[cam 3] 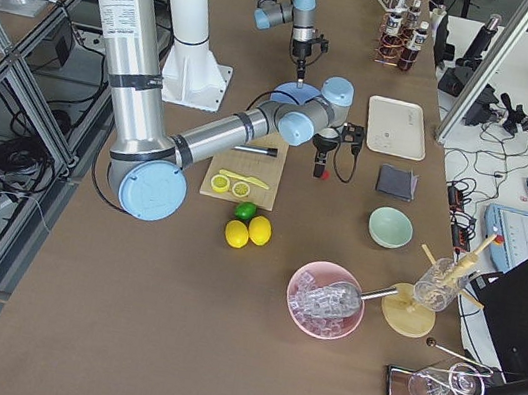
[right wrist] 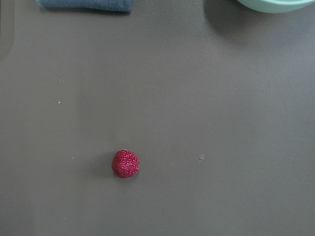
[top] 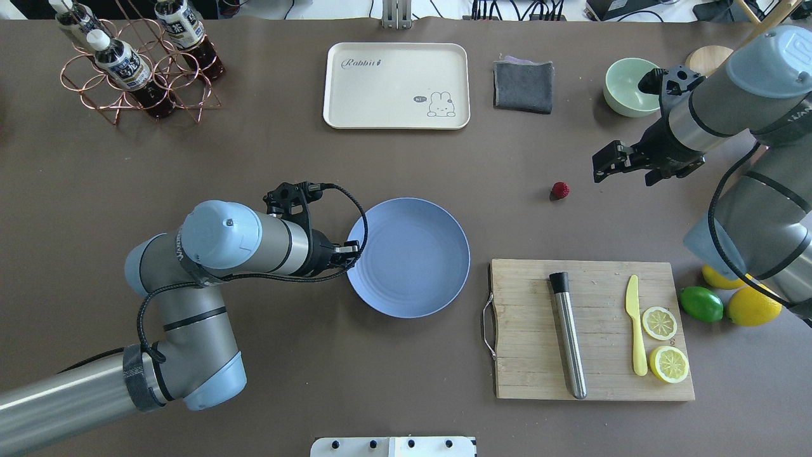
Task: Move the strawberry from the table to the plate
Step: 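Release the plate and lift the left gripper while the right gripper descends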
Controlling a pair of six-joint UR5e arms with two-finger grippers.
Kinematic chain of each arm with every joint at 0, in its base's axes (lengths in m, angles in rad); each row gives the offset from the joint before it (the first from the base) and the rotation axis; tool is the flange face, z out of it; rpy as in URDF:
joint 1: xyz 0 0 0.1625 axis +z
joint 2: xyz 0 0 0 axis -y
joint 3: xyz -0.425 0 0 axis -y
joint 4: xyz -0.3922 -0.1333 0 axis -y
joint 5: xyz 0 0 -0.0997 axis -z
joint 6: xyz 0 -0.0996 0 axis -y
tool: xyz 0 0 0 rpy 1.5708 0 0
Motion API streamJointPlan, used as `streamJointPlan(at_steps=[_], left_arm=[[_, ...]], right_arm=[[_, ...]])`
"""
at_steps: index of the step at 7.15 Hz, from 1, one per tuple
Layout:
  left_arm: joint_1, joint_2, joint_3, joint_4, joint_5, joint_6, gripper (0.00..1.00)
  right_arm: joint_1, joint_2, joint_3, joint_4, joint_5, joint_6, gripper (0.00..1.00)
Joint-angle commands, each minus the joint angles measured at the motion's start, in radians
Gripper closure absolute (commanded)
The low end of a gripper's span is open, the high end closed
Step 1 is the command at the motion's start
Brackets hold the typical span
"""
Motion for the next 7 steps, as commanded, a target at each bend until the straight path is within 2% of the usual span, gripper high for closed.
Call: streamJointPlan(at_steps=[1,2,3,4,7], left_arm=[[0.017,0.005,0.008,0.0,0.008,0.004,1.0],[0.018,0.002,0.006,0.0,0.008,0.004,1.0],[0.008,0.002,-0.001,0.002,0.005,0.005,0.49],[-0.004,0.001,-0.005,0.006,0.011,0.007,0.03],[-0.074,0.01,-0.029,0.041,-0.002,0.085,0.02]], right_arm=[[-0.001,0.013,-0.013,0.0,0.0,0.0,0.0],[-0.001,0.013,-0.014,-0.001,0.0,0.0,0.0],[-0.001,0.013,-0.014,-0.001,0.0,0.002,0.0],[-0.001,0.013,-0.014,0.0,0.001,0.012,0.0],[-0.03,0.013,-0.026,0.0,-0.029,0.028,0.0]])
